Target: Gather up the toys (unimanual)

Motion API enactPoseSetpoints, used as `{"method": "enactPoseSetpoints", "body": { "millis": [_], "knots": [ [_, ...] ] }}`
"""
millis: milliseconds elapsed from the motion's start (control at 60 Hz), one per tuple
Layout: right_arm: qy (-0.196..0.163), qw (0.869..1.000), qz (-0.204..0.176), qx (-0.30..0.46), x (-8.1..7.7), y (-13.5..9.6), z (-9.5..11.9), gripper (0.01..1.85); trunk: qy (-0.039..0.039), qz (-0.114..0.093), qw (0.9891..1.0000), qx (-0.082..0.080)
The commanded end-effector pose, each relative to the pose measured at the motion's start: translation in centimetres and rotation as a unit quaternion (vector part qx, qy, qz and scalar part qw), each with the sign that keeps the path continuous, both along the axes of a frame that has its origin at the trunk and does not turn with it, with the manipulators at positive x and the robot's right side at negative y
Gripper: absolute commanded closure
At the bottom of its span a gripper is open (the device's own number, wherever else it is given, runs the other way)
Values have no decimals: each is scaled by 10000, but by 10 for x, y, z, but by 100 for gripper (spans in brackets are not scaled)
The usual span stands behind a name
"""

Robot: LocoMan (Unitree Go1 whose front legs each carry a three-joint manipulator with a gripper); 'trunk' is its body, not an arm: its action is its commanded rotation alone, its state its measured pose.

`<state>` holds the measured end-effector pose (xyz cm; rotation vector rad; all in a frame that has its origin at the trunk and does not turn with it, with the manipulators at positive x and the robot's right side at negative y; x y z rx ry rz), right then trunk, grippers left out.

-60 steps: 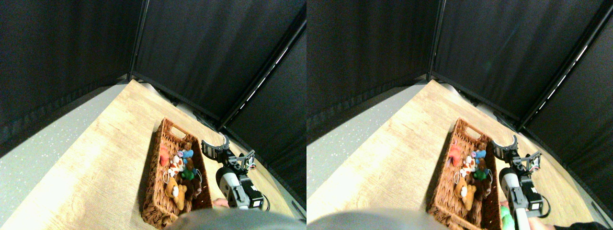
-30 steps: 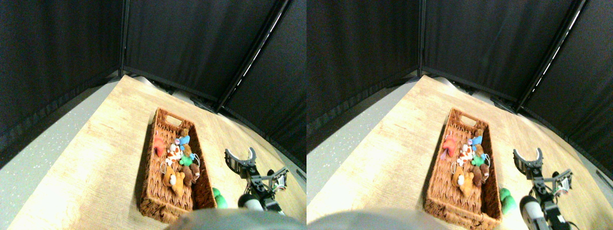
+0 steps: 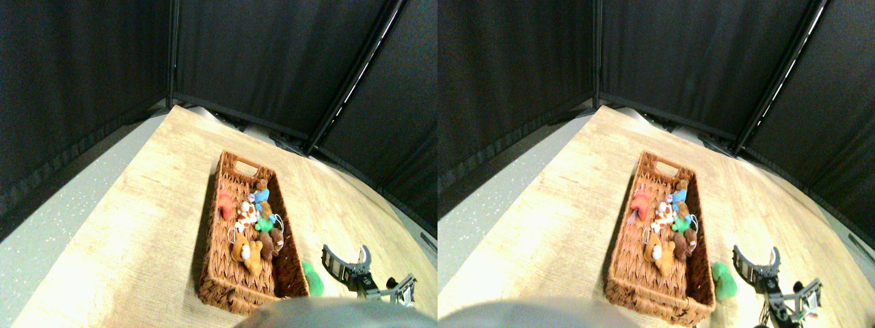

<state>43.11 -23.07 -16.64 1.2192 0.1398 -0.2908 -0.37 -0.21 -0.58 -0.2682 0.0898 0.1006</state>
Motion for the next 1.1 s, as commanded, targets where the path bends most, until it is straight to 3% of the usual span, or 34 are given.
{"method": "enactPoseSetpoints", "body": {
  "millis": [17, 250, 367, 483, 583, 933, 1100],
  "knots": [
    [16, 9994, 247, 223, -2, 0, -4, 103, 81, 52, 9999, -58],
    [358, 9958, 407, 740, -11, 2, -28, 102, 83, 81, 9999, -99],
    [548, 9948, 461, 731, -8, 0, -37, 99, 78, 111, 9998, -140],
    [662, 9929, 281, 944, -7, -1, -49, 103, 79, 131, 9998, -155],
    [768, 9923, 444, 867, -5, -2, -57, 100, 63, 155, 9997, -167],
    [1142, 9855, 475, 1159, 1, 1, -76, 101, 69, 216, 9995, -202],
    [1323, 9835, 115, 1227, -1, 2, -85, 101, 87, 207, 9996, -192]
  ]
}}
